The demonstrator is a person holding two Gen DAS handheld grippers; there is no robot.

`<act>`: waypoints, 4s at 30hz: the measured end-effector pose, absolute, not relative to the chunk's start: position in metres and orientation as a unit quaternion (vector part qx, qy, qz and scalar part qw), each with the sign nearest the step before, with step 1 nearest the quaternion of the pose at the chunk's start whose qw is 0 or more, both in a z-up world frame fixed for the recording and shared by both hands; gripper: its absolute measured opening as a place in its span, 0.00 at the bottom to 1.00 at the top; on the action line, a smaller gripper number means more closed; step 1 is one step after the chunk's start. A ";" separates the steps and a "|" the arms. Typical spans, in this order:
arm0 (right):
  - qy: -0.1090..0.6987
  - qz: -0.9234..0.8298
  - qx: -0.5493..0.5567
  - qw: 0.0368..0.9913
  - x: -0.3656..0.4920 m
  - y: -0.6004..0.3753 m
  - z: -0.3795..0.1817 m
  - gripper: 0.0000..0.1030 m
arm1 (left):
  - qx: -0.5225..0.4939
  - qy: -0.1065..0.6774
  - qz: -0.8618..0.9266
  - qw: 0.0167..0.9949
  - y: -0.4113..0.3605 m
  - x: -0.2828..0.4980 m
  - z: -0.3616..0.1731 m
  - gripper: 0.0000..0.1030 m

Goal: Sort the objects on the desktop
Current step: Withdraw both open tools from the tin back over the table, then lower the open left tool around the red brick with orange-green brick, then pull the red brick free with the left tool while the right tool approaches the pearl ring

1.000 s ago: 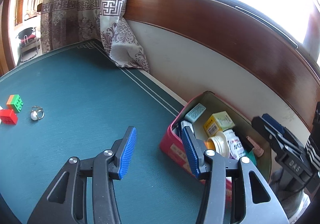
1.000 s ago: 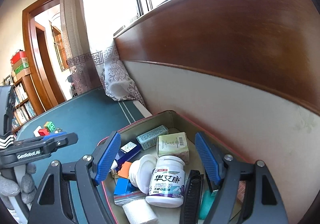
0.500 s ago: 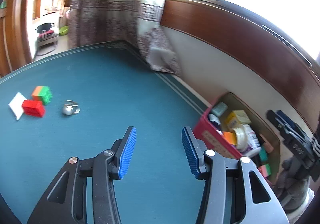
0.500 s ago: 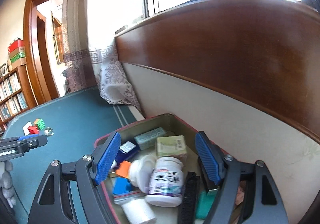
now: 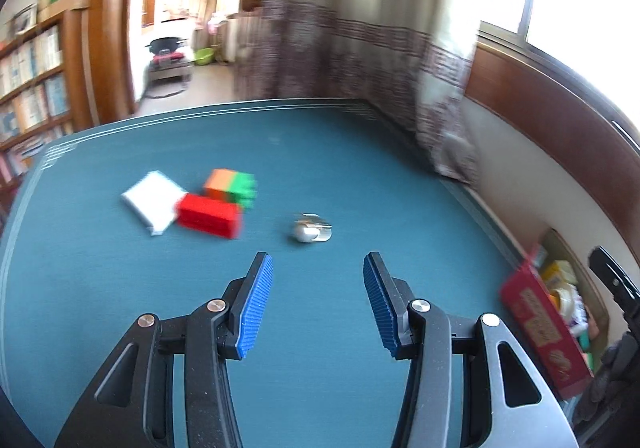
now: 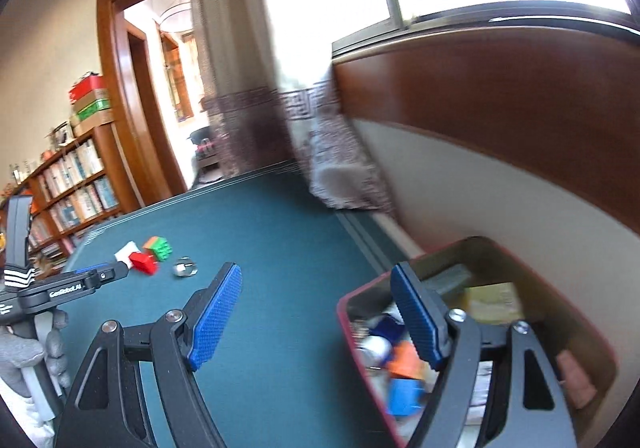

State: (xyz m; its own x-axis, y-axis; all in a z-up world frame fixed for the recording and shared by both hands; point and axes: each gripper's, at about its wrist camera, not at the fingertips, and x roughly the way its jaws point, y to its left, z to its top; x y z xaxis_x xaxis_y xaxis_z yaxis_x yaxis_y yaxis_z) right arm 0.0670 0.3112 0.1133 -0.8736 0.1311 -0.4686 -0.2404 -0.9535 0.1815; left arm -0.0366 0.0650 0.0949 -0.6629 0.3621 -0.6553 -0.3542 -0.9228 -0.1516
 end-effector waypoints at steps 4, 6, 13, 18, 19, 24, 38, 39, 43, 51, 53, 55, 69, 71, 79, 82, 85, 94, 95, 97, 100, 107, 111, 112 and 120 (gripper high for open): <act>0.112 0.962 -0.242 0.066 0.045 0.287 0.111 0.78 | -0.366 -0.013 0.918 0.154 0.034 -0.053 0.089 0.49; 0.111 0.962 -0.245 0.054 0.036 0.278 0.109 0.78 | -0.369 -0.015 0.919 0.138 0.022 -0.063 0.086 0.49; 0.110 0.959 -0.261 0.022 0.011 0.255 0.102 0.78 | -0.386 -0.022 0.916 0.106 -0.004 -0.092 0.071 0.49; 0.113 0.956 -0.272 0.009 -0.002 0.246 0.095 0.78 | -0.391 -0.030 0.914 0.103 -0.005 -0.105 0.063 0.49; 0.114 0.955 -0.275 0.007 -0.005 0.245 0.093 0.78 | -0.390 -0.031 0.914 0.104 -0.003 -0.108 0.063 0.49; 0.114 0.951 -0.287 -0.002 -0.018 0.241 0.086 0.78 | -0.392 -0.046 0.913 0.100 0.007 -0.125 0.057 0.49; 0.126 0.939 -0.319 -0.013 -0.046 0.240 0.058 0.78 | -0.402 -0.076 0.909 0.083 0.039 -0.165 0.042 0.49; 0.127 0.939 -0.320 -0.013 -0.047 0.240 0.057 0.78 | -0.403 -0.075 0.908 0.083 0.041 -0.167 0.041 0.49; 0.133 0.936 -0.325 -0.012 -0.051 0.241 0.051 0.78 | -0.397 -0.066 0.912 0.083 0.041 -0.165 0.039 0.53; 0.141 0.934 -0.329 -0.015 -0.053 0.244 0.045 0.78 | -0.395 -0.074 0.910 0.099 0.024 -0.158 0.036 0.62; 0.143 0.934 -0.327 -0.014 -0.053 0.245 0.045 0.78 | -0.395 -0.068 0.911 0.093 0.019 -0.152 0.038 0.62; 0.147 0.934 -0.327 -0.015 -0.053 0.247 0.045 0.78 | -0.398 -0.060 0.911 0.086 0.013 -0.147 0.040 0.62; 0.156 0.931 -0.330 -0.021 -0.054 0.246 0.040 0.78 | -0.401 -0.085 0.906 0.105 0.028 -0.141 0.044 0.62; 0.156 0.930 -0.332 -0.021 -0.054 0.246 0.038 0.78 | -0.405 -0.080 0.905 0.101 0.039 -0.148 0.040 0.62; 0.155 0.927 -0.341 -0.019 -0.057 0.245 0.031 0.78 | -0.403 -0.054 0.911 0.065 0.045 -0.168 0.023 0.62; 0.151 0.925 -0.348 -0.018 -0.059 0.243 0.027 0.78 | -0.395 -0.052 0.914 0.075 0.040 -0.166 0.022 0.60; 0.142 0.925 -0.351 -0.017 -0.060 0.239 0.027 0.78 | -0.393 -0.060 0.914 0.084 0.035 -0.165 0.022 0.46; 0.122 0.926 -0.356 -0.027 -0.079 0.223 0.037 0.78 | -0.394 -0.045 0.911 0.115 0.033 -0.148 0.031 0.39; 0.117 0.926 -0.358 -0.030 -0.084 0.220 0.037 0.78 | -0.392 -0.042 0.912 0.118 0.033 -0.143 0.034 0.39; 0.113 0.924 -0.364 -0.035 -0.094 0.215 0.036 0.78 | -0.387 -0.030 0.913 0.128 0.035 -0.134 0.040 0.39; 0.112 0.920 -0.372 -0.048 -0.109 0.208 0.034 0.78 | -0.384 -0.012 0.912 0.140 0.036 -0.120 0.045 0.39; 0.089 0.920 -0.376 -0.068 -0.141 0.191 0.028 0.78 | -0.396 0.022 0.906 0.150 0.030 -0.092 0.038 0.39; 0.075 0.920 -0.377 -0.069 -0.155 0.186 0.025 0.78 | -0.406 0.016 0.903 0.141 0.023 -0.091 0.034 0.40; 0.074 0.919 -0.381 -0.068 -0.159 0.186 0.023 0.78 | -0.410 0.016 0.901 0.138 0.023 -0.092 0.032 0.41; 0.077 0.914 -0.390 -0.081 -0.167 0.185 0.021 0.78 | -0.424 0.017 0.896 0.130 0.034 -0.107 0.021 0.53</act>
State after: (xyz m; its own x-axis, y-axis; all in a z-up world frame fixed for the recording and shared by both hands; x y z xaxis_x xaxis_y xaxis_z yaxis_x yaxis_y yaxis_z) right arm -0.1674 0.1851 0.0206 -0.6831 -0.2075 -0.7002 0.0873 -0.9751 0.2038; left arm -0.1075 0.0340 0.0205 -0.6066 0.2179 -0.7646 -0.2468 -0.9658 -0.0794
